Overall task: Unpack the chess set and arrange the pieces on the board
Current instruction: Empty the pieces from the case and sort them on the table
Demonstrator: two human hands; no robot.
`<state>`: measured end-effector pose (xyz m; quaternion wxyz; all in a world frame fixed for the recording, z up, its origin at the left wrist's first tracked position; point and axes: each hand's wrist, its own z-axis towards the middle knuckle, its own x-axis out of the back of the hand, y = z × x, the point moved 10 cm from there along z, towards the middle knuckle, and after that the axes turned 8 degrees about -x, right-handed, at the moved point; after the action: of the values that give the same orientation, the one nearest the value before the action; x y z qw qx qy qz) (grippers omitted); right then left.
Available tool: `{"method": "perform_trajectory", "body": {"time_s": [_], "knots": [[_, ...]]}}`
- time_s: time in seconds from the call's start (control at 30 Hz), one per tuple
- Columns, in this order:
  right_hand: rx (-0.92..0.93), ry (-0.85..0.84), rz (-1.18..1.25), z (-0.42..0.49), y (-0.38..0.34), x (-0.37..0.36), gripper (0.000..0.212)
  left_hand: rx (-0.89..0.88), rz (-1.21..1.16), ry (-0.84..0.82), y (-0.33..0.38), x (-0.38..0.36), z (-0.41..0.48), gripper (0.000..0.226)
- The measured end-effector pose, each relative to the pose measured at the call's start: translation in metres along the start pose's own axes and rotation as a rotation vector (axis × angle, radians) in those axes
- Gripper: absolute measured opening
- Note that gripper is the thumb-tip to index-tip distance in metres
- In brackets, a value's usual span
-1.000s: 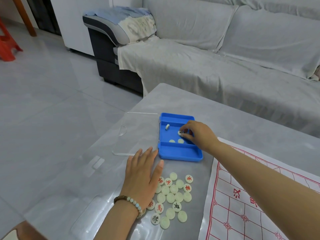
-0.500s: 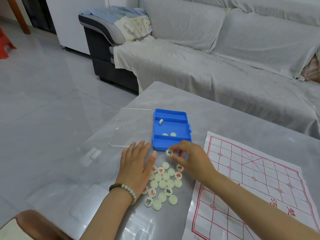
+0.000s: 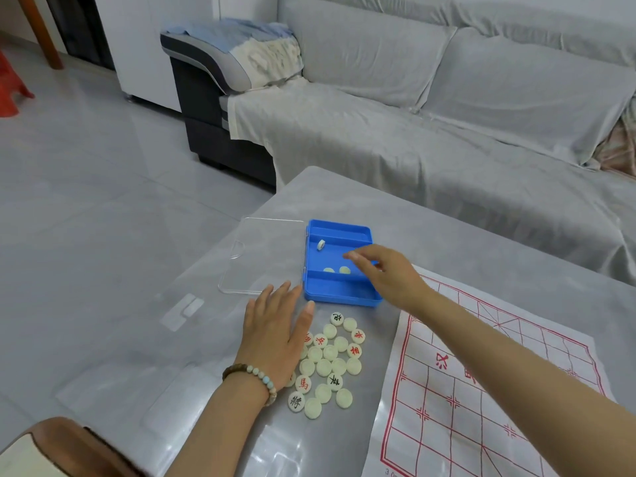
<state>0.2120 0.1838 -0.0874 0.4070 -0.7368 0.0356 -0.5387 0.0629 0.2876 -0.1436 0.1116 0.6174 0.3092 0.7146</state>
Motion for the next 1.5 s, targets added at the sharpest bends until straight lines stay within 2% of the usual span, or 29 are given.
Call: {"method": "perform_trajectory", "body": {"time_s": [0.07, 0.13, 0.23, 0.3, 0.43, 0.5, 0.6, 0.73, 0.83, 0.97, 1.1, 1.17, 1.4, 1.5], "knots": [[-0.064, -0.156, -0.078, 0.015, 0.008, -0.020, 0.055, 0.009, 0.009, -0.009, -0.002, -0.001, 0.002, 0.073], [-0.091, -0.258, -0.139, 0.021, 0.016, -0.035, 0.067, 0.017, 0.009, -0.001, -0.005, 0.000, 0.003, 0.073], [-0.099, -0.310, -0.159, 0.023, 0.019, -0.048, 0.071, 0.023, 0.010, 0.009, -0.010, 0.001, 0.004, 0.090], [-0.056, -0.299, -0.227, 0.023, 0.014, -0.051, 0.074, 0.029, 0.020, 0.008, -0.011, 0.002, 0.004, 0.093], [0.015, -0.215, -0.252, 0.030, -0.002, -0.044, 0.063, 0.029, 0.023, -0.005, -0.012, 0.002, 0.005, 0.087], [-0.020, -0.125, -0.197, 0.037, -0.004, -0.029, 0.061, 0.031, 0.023, -0.014, -0.012, 0.001, 0.005, 0.088], [-0.054, -0.019, -0.045, 0.036, -0.001, -0.007, 0.060, 0.043, 0.011, -0.037, -0.014, -0.001, 0.007, 0.076], [-0.021, -0.080, -0.176, 0.020, 0.008, -0.017, 0.062, 0.043, 0.002, -0.024, -0.013, -0.002, 0.009, 0.074], [0.069, -0.112, -0.272, 0.025, 0.002, -0.027, 0.063, 0.057, 0.010, -0.035, -0.009, -0.002, 0.010, 0.072], [0.061, 0.021, -0.235, 0.044, -0.002, -0.017, 0.032, 0.068, -0.008, -0.038, -0.006, 0.000, 0.010, 0.076], [0.031, -0.074, -0.323, 0.063, -0.004, -0.033, 0.031, 0.059, 0.017, -0.052, -0.008, -0.002, 0.011, 0.069], [0.009, -0.086, -0.273, 0.067, -0.005, -0.038, 0.029, 0.052, 0.023, -0.057, -0.009, -0.003, 0.011, 0.063], [0.032, 0.009, -0.138, 0.068, -0.007, -0.039, 0.022, 0.028, 0.011, -0.024, -0.012, 0.002, 0.009, 0.069], [0.034, 0.031, -0.126, 0.066, -0.004, -0.037, 0.022, 0.038, 0.034, -0.037, -0.016, 0.005, 0.005, 0.061]]}}
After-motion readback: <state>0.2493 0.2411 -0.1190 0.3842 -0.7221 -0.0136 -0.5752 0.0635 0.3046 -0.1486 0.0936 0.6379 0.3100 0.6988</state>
